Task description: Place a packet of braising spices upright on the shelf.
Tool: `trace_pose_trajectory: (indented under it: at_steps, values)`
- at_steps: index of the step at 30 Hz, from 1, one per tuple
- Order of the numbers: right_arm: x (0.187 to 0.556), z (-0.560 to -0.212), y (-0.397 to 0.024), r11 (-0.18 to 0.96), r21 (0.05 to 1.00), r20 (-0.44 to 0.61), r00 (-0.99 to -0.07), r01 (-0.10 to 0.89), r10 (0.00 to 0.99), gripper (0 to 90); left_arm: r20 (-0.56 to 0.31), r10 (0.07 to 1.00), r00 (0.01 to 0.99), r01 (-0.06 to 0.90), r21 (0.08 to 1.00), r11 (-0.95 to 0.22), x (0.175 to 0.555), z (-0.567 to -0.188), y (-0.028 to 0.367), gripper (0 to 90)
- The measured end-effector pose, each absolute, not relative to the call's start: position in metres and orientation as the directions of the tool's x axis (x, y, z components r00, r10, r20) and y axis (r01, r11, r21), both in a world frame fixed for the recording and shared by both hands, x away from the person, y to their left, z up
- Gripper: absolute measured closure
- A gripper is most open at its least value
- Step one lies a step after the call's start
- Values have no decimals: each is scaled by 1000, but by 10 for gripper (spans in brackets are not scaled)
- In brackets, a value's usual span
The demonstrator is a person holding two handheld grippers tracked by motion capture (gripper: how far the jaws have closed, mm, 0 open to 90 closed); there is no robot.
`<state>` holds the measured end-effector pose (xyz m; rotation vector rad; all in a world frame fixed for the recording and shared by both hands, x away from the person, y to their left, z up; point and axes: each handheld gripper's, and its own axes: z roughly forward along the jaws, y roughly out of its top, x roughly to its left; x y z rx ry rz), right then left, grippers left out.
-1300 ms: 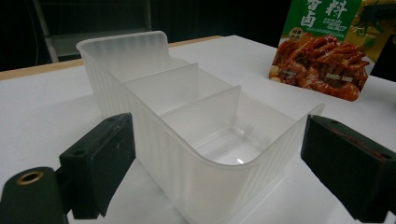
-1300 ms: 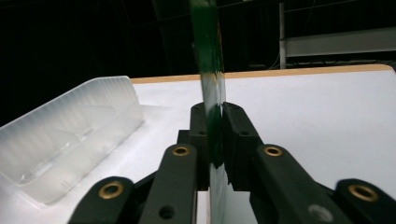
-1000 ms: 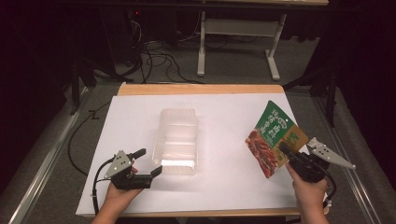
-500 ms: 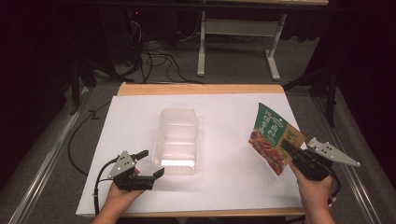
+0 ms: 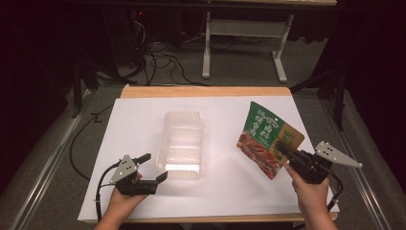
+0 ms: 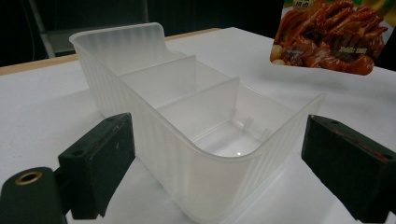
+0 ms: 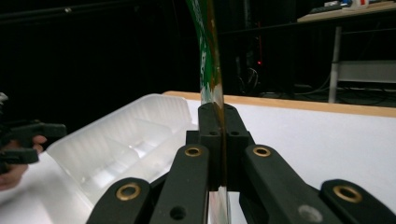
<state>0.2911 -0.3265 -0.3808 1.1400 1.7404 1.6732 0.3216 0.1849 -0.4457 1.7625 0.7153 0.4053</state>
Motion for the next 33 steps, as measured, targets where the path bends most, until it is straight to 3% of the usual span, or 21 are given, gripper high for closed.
trace_pose_trajectory:
  at_steps: [14, 33]
  values:
    - [308, -365, -294, -94, 969, 217, -596, 230, 773, 900, -90, 657, 749, 251, 955, -156, 320, -443, 188, 101]
    - [326, -358, -236, -178, 946, 318, -680, 270, 660, 900, -87, 649, 756, 248, 955, -161, 320, -442, 189, 102]
